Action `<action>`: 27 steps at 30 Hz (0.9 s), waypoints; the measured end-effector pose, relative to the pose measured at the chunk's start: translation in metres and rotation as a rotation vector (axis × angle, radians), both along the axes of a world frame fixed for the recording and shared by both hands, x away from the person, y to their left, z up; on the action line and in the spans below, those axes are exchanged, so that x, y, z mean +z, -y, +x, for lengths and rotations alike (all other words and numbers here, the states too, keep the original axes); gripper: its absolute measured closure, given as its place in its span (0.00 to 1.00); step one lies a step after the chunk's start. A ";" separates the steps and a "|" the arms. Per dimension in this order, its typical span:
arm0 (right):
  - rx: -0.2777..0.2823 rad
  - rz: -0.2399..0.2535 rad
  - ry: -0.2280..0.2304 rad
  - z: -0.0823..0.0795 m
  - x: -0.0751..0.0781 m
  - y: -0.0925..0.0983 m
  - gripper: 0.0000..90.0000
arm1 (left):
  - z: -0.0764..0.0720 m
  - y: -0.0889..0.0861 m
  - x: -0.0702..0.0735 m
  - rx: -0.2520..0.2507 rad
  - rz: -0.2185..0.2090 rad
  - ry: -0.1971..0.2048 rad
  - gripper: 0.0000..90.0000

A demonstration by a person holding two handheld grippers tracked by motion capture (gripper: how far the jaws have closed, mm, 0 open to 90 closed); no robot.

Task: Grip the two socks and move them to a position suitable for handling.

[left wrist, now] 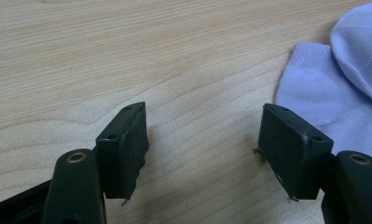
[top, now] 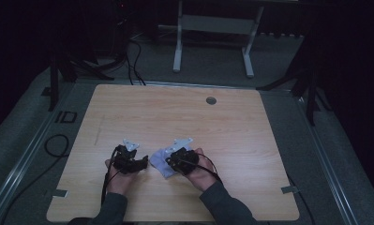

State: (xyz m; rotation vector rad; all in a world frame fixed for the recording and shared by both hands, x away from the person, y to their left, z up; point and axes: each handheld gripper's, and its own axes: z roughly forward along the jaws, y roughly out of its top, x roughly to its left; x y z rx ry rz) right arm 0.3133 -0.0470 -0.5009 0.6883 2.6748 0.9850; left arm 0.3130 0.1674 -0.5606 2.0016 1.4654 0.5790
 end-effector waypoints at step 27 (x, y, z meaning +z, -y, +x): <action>0.066 -0.094 -0.105 -0.003 -0.041 0.010 1.00 | 0.000 0.000 0.000 -0.002 -0.001 0.002 0.37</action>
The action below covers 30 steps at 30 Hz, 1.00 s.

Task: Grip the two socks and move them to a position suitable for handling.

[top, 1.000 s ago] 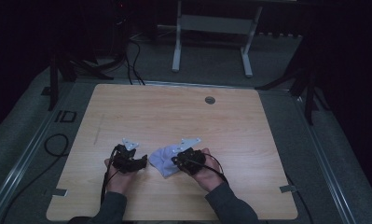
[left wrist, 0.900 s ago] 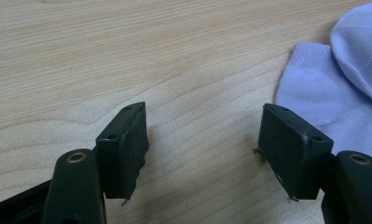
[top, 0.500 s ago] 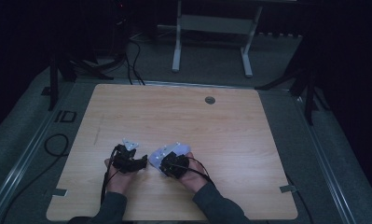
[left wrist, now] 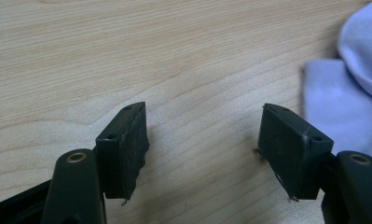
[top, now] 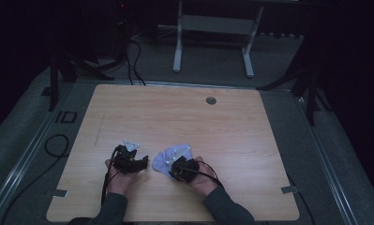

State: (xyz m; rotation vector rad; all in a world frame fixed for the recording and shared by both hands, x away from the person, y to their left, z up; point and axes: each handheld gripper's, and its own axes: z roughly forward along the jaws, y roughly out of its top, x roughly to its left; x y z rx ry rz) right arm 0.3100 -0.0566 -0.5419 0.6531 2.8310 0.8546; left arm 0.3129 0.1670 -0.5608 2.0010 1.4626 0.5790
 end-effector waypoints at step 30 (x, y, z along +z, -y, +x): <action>-0.155 -0.005 0.078 0.034 0.042 0.030 0.56 | 0.000 0.000 0.000 0.000 -0.002 0.001 0.37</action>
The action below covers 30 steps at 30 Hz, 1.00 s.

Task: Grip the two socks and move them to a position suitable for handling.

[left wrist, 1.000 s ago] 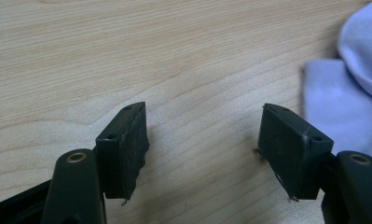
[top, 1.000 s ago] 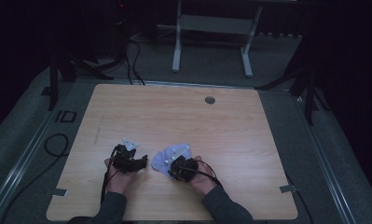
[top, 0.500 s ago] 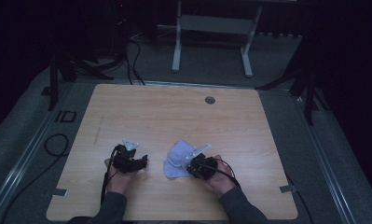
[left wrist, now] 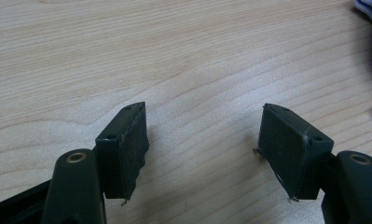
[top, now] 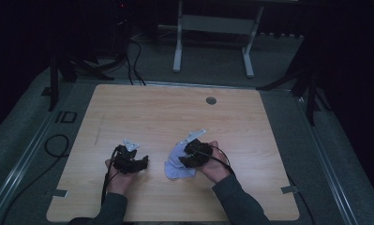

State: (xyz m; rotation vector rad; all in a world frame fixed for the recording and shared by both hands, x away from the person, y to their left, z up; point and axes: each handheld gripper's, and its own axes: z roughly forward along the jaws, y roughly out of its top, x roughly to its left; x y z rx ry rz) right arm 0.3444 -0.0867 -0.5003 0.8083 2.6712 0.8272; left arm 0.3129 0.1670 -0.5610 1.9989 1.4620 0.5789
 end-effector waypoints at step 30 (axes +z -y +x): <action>-0.027 -0.084 0.006 0.006 -0.001 0.027 0.94 | 0.000 0.000 0.000 0.000 0.000 0.000 0.37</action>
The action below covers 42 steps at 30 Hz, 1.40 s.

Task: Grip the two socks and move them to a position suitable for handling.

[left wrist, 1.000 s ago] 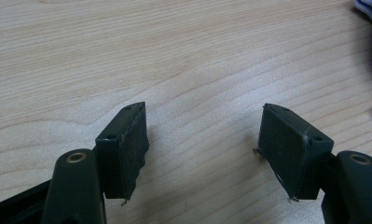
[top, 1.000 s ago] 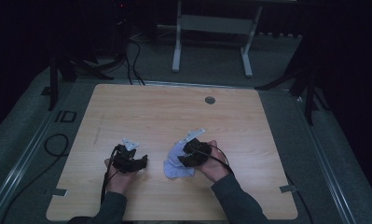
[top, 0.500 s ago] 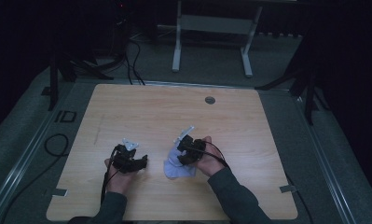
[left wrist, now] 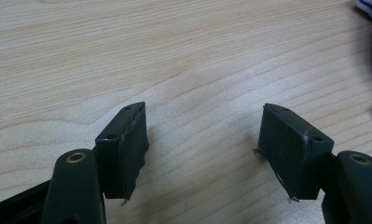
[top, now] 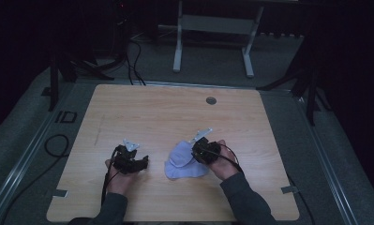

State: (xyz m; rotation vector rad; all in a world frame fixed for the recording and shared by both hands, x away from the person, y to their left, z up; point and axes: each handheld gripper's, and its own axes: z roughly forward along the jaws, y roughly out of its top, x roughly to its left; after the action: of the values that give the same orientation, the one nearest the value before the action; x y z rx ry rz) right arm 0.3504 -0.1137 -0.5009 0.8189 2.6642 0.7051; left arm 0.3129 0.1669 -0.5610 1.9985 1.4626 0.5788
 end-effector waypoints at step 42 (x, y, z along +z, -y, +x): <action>0.099 -0.042 -0.064 -0.014 -0.035 -0.075 0.93 | 0.000 0.000 0.000 -0.001 0.001 -0.002 0.37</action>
State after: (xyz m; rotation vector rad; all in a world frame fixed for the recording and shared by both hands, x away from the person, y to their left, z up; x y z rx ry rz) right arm 0.3367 -0.0385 -0.5363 0.7153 2.7832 0.6545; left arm 0.3129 0.1669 -0.5608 2.0016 1.4627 0.5775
